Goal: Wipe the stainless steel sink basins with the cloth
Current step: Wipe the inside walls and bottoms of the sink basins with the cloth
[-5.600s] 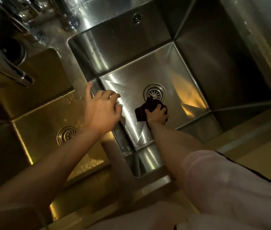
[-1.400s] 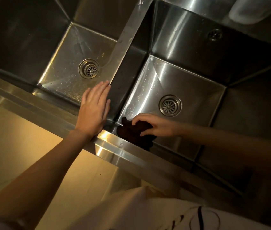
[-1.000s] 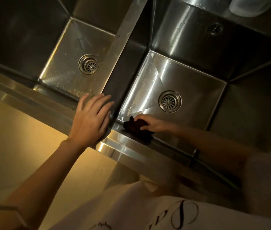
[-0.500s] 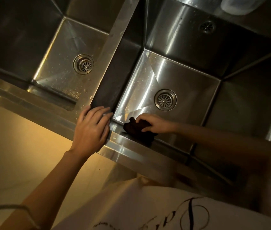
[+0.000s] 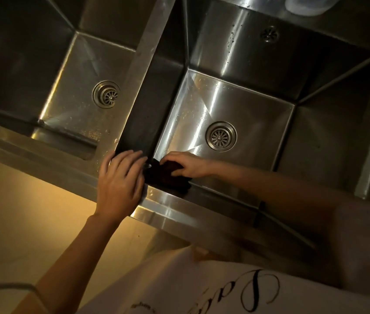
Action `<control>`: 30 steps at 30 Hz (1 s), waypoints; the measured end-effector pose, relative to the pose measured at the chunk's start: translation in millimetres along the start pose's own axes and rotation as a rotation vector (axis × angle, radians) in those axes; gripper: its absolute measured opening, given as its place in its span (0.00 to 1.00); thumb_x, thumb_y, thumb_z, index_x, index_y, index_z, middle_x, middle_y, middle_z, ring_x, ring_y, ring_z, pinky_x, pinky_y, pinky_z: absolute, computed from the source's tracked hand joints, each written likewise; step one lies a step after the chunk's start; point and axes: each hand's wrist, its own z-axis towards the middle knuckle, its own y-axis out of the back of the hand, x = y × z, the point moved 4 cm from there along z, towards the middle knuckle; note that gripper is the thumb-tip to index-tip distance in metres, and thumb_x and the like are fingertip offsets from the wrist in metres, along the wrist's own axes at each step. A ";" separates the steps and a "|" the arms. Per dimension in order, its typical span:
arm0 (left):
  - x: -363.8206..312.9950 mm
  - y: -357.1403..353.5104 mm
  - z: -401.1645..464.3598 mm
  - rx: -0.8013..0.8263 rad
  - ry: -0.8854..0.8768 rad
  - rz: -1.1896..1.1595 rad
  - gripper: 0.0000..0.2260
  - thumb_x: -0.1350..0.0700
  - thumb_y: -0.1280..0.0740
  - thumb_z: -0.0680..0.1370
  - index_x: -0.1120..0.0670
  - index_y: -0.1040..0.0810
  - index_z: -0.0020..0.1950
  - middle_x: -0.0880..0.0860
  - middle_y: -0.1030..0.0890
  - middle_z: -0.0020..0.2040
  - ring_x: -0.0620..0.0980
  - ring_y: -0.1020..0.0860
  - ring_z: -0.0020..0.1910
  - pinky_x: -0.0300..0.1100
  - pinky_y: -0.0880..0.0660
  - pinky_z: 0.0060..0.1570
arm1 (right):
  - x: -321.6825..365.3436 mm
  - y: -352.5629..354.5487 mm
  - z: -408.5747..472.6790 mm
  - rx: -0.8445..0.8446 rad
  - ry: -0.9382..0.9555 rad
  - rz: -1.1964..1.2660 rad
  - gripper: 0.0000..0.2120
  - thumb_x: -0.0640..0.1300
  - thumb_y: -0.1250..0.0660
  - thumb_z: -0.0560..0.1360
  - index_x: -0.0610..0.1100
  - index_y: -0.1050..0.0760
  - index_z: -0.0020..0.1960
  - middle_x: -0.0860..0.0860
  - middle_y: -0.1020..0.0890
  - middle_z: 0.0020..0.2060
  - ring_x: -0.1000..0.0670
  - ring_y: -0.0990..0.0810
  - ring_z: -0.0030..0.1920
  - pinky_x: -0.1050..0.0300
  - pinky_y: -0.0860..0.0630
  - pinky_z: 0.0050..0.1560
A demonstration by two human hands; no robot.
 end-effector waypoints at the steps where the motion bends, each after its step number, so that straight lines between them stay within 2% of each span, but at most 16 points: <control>1: -0.2 0.3 0.1 0.006 0.006 0.004 0.16 0.57 0.42 0.79 0.61 0.21 0.60 0.59 0.21 0.61 0.58 0.26 0.62 0.58 0.35 0.66 | -9.2 -5.9 12.4 0.004 -0.046 -0.009 0.22 0.38 0.32 0.74 0.42 0.31 0.67 0.44 0.26 0.63 0.45 0.28 0.63 0.47 0.32 0.66; 5: 1.0 2.4 0.0 0.039 0.024 0.024 0.17 0.57 0.43 0.79 0.62 0.21 0.61 0.59 0.21 0.61 0.59 0.25 0.62 0.57 0.35 0.66 | -45.5 -25.7 44.5 0.021 -0.199 -0.082 0.23 0.40 0.32 0.74 0.45 0.31 0.69 0.42 0.25 0.63 0.42 0.27 0.64 0.48 0.31 0.66; 8: 1.3 3.6 -2.5 0.070 0.042 0.035 0.17 0.56 0.44 0.79 0.62 0.21 0.60 0.60 0.20 0.60 0.60 0.24 0.60 0.56 0.33 0.64 | -59.6 -32.3 50.6 0.026 -0.247 -0.109 0.23 0.40 0.32 0.75 0.44 0.31 0.68 0.41 0.25 0.61 0.41 0.27 0.63 0.49 0.30 0.63; 12: -0.4 3.6 -6.1 0.098 0.057 0.058 0.18 0.55 0.44 0.79 0.62 0.20 0.59 0.60 0.19 0.58 0.60 0.22 0.58 0.56 0.33 0.64 | -45.8 -19.7 32.0 0.055 -0.173 -0.070 0.23 0.40 0.31 0.75 0.42 0.32 0.68 0.42 0.26 0.63 0.43 0.28 0.64 0.53 0.33 0.64; 17: -0.4 2.9 -5.9 0.123 0.070 0.060 0.18 0.55 0.43 0.78 0.61 0.20 0.60 0.59 0.20 0.59 0.59 0.22 0.59 0.56 0.34 0.64 | -2.1 14.3 -30.1 0.092 -0.024 0.035 0.21 0.38 0.30 0.74 0.39 0.30 0.65 0.42 0.26 0.61 0.45 0.29 0.62 0.52 0.32 0.64; 19: -0.1 3.3 -6.1 0.128 0.079 0.046 0.17 0.55 0.43 0.79 0.61 0.20 0.59 0.59 0.20 0.59 0.59 0.23 0.59 0.56 0.35 0.65 | 15.2 28.6 -58.9 0.100 0.031 0.065 0.19 0.37 0.30 0.73 0.38 0.29 0.63 0.43 0.25 0.59 0.49 0.29 0.59 0.58 0.32 0.62; 22: -0.8 4.0 -6.4 0.132 0.095 0.024 0.18 0.54 0.44 0.79 0.61 0.21 0.59 0.59 0.20 0.59 0.59 0.23 0.59 0.56 0.34 0.65 | 27.0 40.9 -92.2 0.123 0.067 0.060 0.19 0.38 0.28 0.72 0.40 0.28 0.61 0.51 0.27 0.56 0.60 0.32 0.54 0.76 0.36 0.55; 23: -1.2 4.4 -6.0 0.132 0.094 0.019 0.17 0.55 0.44 0.79 0.61 0.21 0.59 0.59 0.20 0.59 0.59 0.23 0.59 0.57 0.34 0.64 | 25.8 41.1 -97.7 0.127 0.062 0.058 0.19 0.39 0.28 0.72 0.42 0.29 0.61 0.53 0.28 0.55 0.61 0.32 0.53 0.77 0.36 0.53; 25: -2.2 5.9 -4.1 0.126 0.075 0.014 0.17 0.55 0.43 0.78 0.61 0.21 0.59 0.59 0.20 0.59 0.59 0.23 0.58 0.56 0.33 0.63 | 16.6 35.9 -99.2 0.122 0.041 0.075 0.20 0.38 0.29 0.72 0.41 0.29 0.62 0.52 0.28 0.55 0.59 0.31 0.54 0.71 0.35 0.53; 27: -5.4 6.5 -1.9 0.126 0.029 0.008 0.17 0.55 0.43 0.78 0.61 0.21 0.59 0.59 0.20 0.59 0.58 0.23 0.58 0.55 0.33 0.63 | -1.0 23.8 -90.2 0.108 0.007 0.067 0.20 0.35 0.30 0.73 0.37 0.30 0.63 0.47 0.27 0.58 0.55 0.30 0.56 0.68 0.35 0.55; 29: -11.5 5.4 1.1 0.137 -0.031 -0.005 0.17 0.54 0.42 0.79 0.60 0.21 0.60 0.59 0.20 0.59 0.58 0.23 0.58 0.56 0.33 0.64 | -22.7 9.3 -77.5 0.104 -0.061 0.039 0.20 0.34 0.31 0.73 0.35 0.31 0.64 0.42 0.27 0.61 0.49 0.29 0.60 0.63 0.34 0.60; 30: -15.8 4.3 3.0 0.147 -0.060 -0.009 0.17 0.54 0.42 0.79 0.60 0.21 0.60 0.58 0.20 0.59 0.58 0.23 0.58 0.55 0.32 0.63 | -34.7 1.5 -71.3 0.108 -0.113 0.030 0.21 0.33 0.32 0.74 0.35 0.32 0.65 0.41 0.27 0.62 0.45 0.29 0.61 0.57 0.33 0.63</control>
